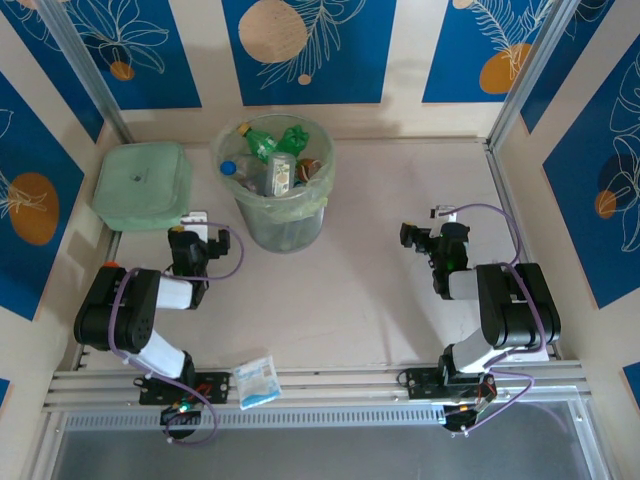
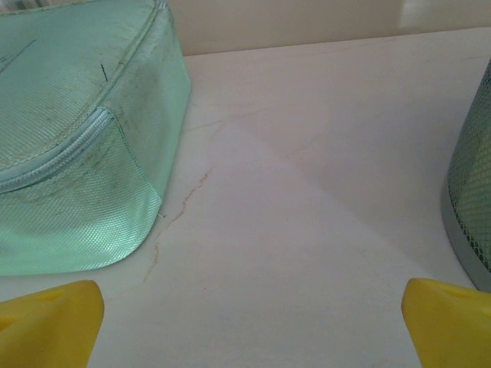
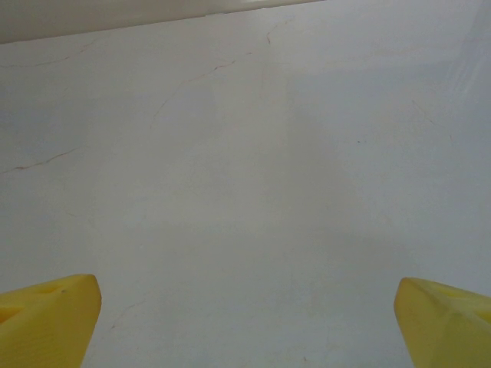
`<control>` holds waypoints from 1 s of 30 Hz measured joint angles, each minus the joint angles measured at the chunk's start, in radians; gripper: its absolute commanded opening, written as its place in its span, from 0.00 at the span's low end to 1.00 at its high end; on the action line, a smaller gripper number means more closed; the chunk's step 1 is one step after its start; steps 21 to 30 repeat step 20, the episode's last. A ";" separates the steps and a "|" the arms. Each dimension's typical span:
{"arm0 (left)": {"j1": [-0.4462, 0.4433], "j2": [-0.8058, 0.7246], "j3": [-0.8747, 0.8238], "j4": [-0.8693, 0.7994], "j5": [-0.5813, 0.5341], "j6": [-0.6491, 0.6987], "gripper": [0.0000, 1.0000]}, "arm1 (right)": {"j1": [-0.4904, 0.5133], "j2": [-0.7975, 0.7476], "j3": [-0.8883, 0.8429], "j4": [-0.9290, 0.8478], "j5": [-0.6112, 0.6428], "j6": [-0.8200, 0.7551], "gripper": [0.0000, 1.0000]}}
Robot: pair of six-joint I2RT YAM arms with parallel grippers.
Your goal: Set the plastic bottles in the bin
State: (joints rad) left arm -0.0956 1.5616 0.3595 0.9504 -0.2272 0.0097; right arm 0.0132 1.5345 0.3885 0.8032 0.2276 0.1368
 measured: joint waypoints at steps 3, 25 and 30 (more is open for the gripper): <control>0.000 0.000 0.000 0.000 0.008 0.000 0.99 | 0.000 0.000 0.000 0.000 0.000 0.000 0.99; 0.000 0.000 0.000 0.000 0.052 0.019 0.99 | 0.005 0.000 0.003 -0.003 -0.008 0.000 0.99; 0.000 0.000 0.000 0.000 0.052 0.019 0.99 | 0.005 0.000 0.003 -0.003 -0.008 0.000 0.99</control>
